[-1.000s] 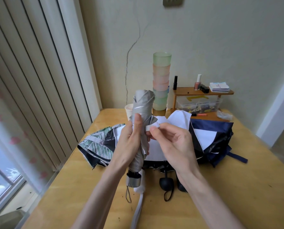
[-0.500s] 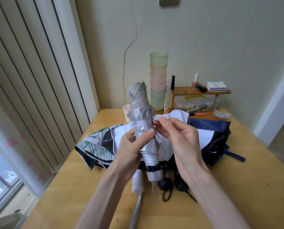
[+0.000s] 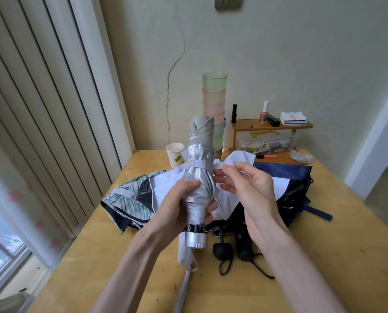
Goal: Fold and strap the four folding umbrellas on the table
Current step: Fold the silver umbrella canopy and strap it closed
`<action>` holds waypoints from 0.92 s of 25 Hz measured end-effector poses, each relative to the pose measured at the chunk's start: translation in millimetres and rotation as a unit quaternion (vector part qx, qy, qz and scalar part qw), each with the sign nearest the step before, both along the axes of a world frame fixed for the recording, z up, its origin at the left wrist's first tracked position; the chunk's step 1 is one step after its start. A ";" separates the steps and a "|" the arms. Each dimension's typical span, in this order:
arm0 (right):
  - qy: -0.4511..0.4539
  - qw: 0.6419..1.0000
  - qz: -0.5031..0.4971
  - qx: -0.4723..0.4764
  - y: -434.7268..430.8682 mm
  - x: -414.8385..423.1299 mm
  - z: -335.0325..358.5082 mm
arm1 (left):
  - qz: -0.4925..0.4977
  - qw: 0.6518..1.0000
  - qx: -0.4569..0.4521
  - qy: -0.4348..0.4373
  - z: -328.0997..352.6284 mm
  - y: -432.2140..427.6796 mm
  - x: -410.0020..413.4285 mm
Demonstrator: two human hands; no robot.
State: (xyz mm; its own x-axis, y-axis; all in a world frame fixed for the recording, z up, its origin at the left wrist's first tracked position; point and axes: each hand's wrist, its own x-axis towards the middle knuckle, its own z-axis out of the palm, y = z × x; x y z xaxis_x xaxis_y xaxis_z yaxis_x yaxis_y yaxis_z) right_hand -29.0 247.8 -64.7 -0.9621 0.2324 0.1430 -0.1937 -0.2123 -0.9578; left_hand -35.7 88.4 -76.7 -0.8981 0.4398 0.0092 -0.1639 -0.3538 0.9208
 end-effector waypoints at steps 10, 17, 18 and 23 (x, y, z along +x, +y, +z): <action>0.027 0.999 -0.011 0.019 4.7 -2.3 0.8 | 0.048 0.995 0.079 -0.045 -9.5 23.2 4.5; 0.026 0.998 -0.023 0.049 13.4 -5.2 -2.6 | 0.041 0.999 -0.018 0.003 -9.3 20.9 -6.1; 0.027 0.998 -0.028 0.046 13.5 -5.4 -2.4 | 0.058 0.997 -0.041 0.017 -8.4 20.5 -6.8; 0.036 0.994 -0.097 -0.028 24.3 -7.8 3.8 | 0.105 0.990 -0.043 0.083 -0.1 11.6 -5.9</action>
